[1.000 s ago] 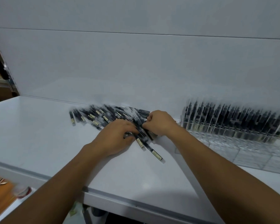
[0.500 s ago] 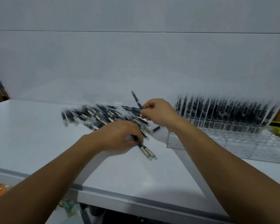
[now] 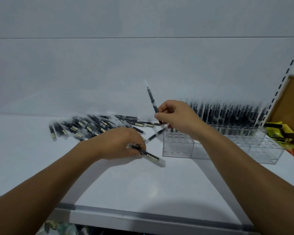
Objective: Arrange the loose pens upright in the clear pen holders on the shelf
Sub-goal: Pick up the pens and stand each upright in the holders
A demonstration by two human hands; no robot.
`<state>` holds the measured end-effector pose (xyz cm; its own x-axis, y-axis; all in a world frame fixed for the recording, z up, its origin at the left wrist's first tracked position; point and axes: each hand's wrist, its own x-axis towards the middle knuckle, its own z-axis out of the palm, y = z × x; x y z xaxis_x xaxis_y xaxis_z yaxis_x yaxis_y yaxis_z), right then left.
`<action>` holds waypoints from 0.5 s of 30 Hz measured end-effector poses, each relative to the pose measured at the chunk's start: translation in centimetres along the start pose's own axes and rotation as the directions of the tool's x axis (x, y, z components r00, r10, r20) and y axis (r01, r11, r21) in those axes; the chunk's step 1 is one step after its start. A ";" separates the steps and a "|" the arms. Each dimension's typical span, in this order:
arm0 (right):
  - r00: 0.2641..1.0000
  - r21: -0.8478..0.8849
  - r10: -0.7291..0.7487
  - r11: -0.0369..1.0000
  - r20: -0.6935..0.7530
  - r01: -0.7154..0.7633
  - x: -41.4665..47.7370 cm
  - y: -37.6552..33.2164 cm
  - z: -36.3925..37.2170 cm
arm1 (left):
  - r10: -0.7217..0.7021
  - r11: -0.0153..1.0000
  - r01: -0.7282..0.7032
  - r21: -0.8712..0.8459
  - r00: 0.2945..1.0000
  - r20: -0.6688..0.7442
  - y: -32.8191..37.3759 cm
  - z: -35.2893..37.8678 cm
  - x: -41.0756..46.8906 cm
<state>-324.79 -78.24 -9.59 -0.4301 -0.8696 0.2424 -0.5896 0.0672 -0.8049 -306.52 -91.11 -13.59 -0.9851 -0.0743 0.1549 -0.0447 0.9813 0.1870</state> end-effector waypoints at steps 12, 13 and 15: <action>0.972 0.052 0.012 0.999 -0.235 0.000 0.2 3.4 -5.0 | -0.390 0.587 -0.007 -0.810 0.874 -0.290 1.5 -0.4 2.4; 0.968 0.043 0.012 0.999 -0.250 -0.001 0.3 3.6 -5.1 | -0.422 0.539 -0.049 -0.841 0.848 -0.320 1.8 -0.1 3.0; 0.962 0.029 0.011 1.000 -0.274 -0.003 0.6 3.9 -5.2 | -0.487 0.464 -0.114 -0.879 0.796 -0.361 2.2 0.4 4.3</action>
<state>-330.89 -76.00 -9.78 -0.6075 -0.7014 0.3728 -0.5683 0.0559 -0.8209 -310.93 -89.23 -12.87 -0.7022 -0.6007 0.3821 0.2378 0.3080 0.9212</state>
